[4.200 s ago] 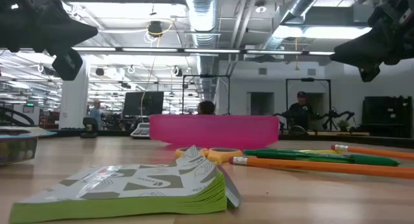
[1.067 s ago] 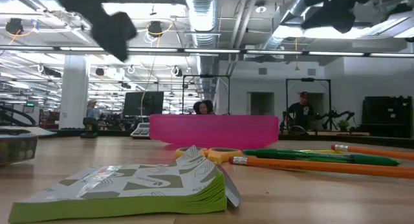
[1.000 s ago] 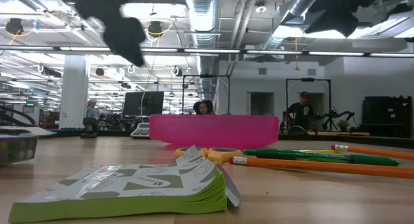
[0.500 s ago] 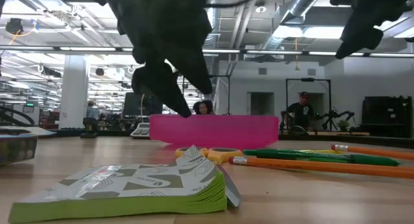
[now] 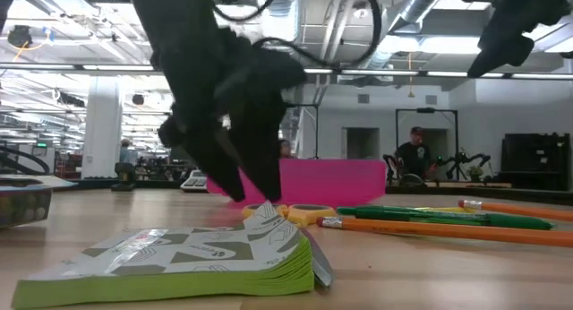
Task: Pack school essentials
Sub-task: Put the yellow scissors into the red supply box
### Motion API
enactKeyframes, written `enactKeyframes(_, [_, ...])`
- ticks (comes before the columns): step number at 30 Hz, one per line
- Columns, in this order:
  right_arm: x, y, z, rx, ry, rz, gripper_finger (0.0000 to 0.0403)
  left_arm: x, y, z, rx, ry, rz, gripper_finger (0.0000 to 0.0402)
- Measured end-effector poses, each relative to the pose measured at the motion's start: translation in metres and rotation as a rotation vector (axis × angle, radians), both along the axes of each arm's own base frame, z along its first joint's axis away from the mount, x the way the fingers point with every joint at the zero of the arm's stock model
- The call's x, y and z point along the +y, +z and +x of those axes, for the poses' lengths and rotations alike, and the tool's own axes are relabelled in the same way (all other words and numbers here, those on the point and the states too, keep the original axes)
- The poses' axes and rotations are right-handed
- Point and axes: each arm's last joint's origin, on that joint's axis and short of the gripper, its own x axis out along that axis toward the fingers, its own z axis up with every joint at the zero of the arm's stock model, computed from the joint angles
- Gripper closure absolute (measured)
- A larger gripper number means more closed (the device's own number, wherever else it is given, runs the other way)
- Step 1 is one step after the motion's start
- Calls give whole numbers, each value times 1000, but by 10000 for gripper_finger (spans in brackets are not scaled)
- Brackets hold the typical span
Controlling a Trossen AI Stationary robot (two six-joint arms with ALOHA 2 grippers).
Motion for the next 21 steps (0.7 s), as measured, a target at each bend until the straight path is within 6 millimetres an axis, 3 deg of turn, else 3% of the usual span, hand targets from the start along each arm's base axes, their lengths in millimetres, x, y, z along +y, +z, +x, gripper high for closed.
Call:
enactKeyframes(8, [1, 2, 2, -23, -18, 26, 163, -2, -23, 2, 55, 30, 3, 156])
enactKeyframes(12, [1, 2, 2, -25, -16, 25, 163, -1, -24, -1, 68, 80, -10, 228])
enactKeyframes(17, [0, 2, 2, -26, -15, 20, 163, 1, -25, -3, 95, 109, -41, 364])
enactKeyframes(21, [0, 2, 2, -30, -27, 8, 163, 1, -19, -2, 85, 116, -50, 385])
